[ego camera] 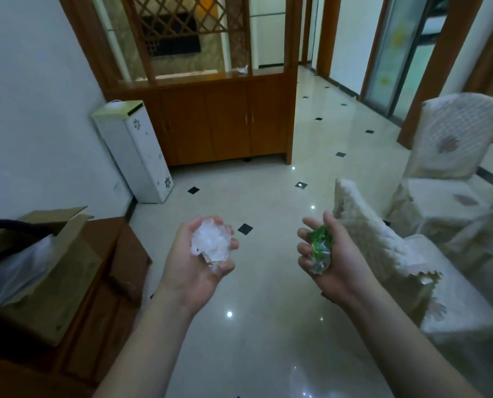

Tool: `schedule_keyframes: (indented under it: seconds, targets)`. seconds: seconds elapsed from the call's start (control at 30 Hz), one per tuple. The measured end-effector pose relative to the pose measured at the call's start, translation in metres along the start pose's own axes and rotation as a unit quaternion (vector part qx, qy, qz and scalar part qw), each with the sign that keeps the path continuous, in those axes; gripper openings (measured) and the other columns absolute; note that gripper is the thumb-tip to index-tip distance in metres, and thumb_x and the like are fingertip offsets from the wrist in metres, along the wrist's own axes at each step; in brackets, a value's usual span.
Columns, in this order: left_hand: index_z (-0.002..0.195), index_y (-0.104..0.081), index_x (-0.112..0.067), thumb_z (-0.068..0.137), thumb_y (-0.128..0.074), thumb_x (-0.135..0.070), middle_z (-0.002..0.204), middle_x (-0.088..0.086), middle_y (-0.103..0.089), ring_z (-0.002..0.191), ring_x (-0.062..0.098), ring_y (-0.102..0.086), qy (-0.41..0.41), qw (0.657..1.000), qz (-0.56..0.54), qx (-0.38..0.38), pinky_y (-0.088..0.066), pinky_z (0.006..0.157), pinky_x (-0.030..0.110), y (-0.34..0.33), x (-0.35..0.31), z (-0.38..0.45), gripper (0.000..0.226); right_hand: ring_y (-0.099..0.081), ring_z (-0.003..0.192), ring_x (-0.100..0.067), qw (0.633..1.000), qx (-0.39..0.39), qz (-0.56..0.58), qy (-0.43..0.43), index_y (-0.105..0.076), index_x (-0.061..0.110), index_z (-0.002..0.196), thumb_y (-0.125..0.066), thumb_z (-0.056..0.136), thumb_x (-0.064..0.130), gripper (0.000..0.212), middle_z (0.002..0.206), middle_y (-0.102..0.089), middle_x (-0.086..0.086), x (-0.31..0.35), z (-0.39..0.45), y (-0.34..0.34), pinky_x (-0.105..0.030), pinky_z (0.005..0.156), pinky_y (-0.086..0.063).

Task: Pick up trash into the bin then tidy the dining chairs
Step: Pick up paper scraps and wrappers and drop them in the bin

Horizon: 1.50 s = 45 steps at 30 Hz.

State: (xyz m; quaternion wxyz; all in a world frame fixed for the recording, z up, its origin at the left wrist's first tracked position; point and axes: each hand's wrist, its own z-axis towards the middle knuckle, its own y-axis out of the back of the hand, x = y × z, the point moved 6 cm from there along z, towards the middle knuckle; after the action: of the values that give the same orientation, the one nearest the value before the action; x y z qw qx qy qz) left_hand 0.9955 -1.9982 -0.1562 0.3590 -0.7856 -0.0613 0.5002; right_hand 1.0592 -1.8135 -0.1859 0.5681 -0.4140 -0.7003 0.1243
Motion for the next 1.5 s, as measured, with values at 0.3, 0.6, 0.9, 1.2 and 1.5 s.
schedule_keyframes:
  seconds: [0.3, 0.6, 0.9, 1.2, 1.5]
  targets:
    - [0.082, -0.062, -0.018, 0.078, -0.054, -0.035, 0.082, 0.005, -0.054, 0.067, 0.017, -0.050, 0.044, 0.999, 0.022, -0.003, -0.028, 0.040, 0.018, -0.023, -0.018, 0.157, 0.019, -0.041, 0.051, -0.013, 0.999, 0.010, -0.021, -0.021, -0.060, 0.010, 0.101, -0.049, 0.094, 0.042, 0.034, 0.073, -0.055, -0.004, 0.054, 0.139, -0.011, -0.022, 0.040, -0.030]
    - [0.084, -0.057, -0.018, 0.083, -0.049, -0.035, 0.078, 0.004, -0.052, 0.062, 0.015, -0.048, 0.086, 0.996, -0.003, 0.001, -0.024, 0.037, 0.016, -0.005, -0.045, 0.317, 0.019, -0.040, 0.051, -0.013, 0.999, -0.006, -0.044, -0.031, -0.060, 0.013, 0.093, -0.049, 0.092, 0.043, 0.032, 0.073, -0.053, -0.003, 0.075, 0.285, -0.016, -0.022, 0.039, -0.031]
    - [0.084, -0.057, -0.017, 0.089, -0.043, -0.038, 0.076, 0.006, -0.053, 0.060, 0.017, -0.048, 0.120, 0.989, 0.047, 0.070, -0.022, 0.041, 0.018, -0.021, -0.103, 0.494, 0.026, -0.042, 0.052, -0.013, 0.997, -0.036, -0.073, 0.001, -0.059, 0.013, 0.097, -0.047, 0.095, 0.044, 0.033, 0.073, -0.054, -0.003, 0.116, 0.447, -0.070, -0.022, 0.040, -0.031]
    - [0.084, -0.057, -0.016, 0.091, -0.042, -0.039, 0.075, 0.005, -0.053, 0.061, 0.016, -0.048, 0.173, 0.975, 0.062, 0.122, -0.020, 0.040, 0.018, -0.083, -0.094, 0.655, 0.028, -0.041, 0.052, -0.014, 0.994, -0.096, -0.036, 0.032, -0.059, 0.013, 0.097, -0.049, 0.094, 0.044, 0.033, 0.074, -0.054, -0.003, 0.180, 0.566, -0.037, -0.023, 0.043, -0.030]
    - [0.083, -0.058, -0.014, 0.094, -0.038, -0.039, 0.075, 0.007, -0.053, 0.059, 0.015, -0.047, 0.214, 0.970, 0.054, 0.098, -0.027, 0.034, 0.015, -0.168, -0.060, 0.823, 0.034, -0.042, 0.051, -0.014, 0.990, -0.126, 0.058, 0.021, -0.061, 0.011, 0.098, -0.051, 0.093, 0.043, 0.034, 0.074, -0.054, -0.004, 0.274, 0.690, 0.034, -0.022, 0.042, -0.030]
